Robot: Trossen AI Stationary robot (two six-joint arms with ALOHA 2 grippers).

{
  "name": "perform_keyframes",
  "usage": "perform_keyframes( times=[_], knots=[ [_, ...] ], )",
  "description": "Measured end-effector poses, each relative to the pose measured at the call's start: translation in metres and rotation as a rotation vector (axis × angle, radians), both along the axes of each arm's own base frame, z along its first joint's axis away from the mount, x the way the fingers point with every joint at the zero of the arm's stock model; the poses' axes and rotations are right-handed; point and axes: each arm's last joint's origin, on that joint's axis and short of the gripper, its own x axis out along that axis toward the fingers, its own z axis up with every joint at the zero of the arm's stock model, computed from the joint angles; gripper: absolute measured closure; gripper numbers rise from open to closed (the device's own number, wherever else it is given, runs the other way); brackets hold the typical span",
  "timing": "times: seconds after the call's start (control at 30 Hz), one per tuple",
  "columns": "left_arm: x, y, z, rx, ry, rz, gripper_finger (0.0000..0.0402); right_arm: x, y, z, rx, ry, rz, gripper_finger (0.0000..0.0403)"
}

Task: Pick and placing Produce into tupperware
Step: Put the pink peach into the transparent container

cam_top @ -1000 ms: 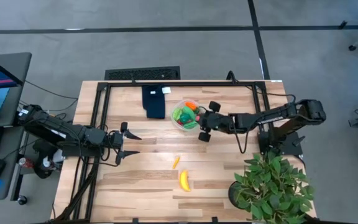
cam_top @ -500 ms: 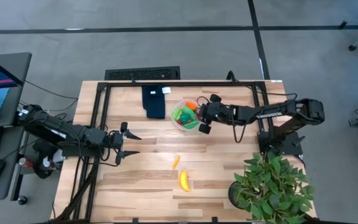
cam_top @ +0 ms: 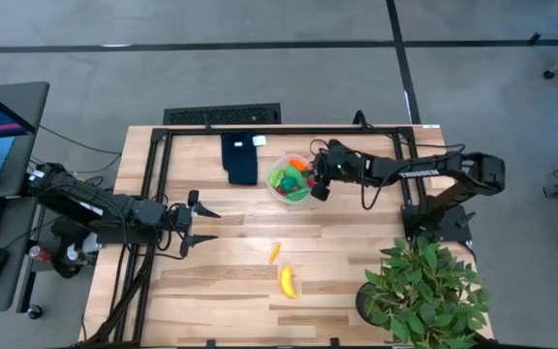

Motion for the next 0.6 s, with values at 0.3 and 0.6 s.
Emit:
perform_keyframes(
  times=[0.3,0.6],
  knots=[
    [0.0,0.0,0.0,0.001,0.0,0.004,0.0123,0.001,-0.011,-0.001,0.038,-0.046,0.003,0.0284],
    [0.0,0.0,0.0,-0.002,-0.001,-0.002,0.0123,0.017,-0.02,-0.034,0.045,-0.031,-0.011,0.0284]
  ],
)
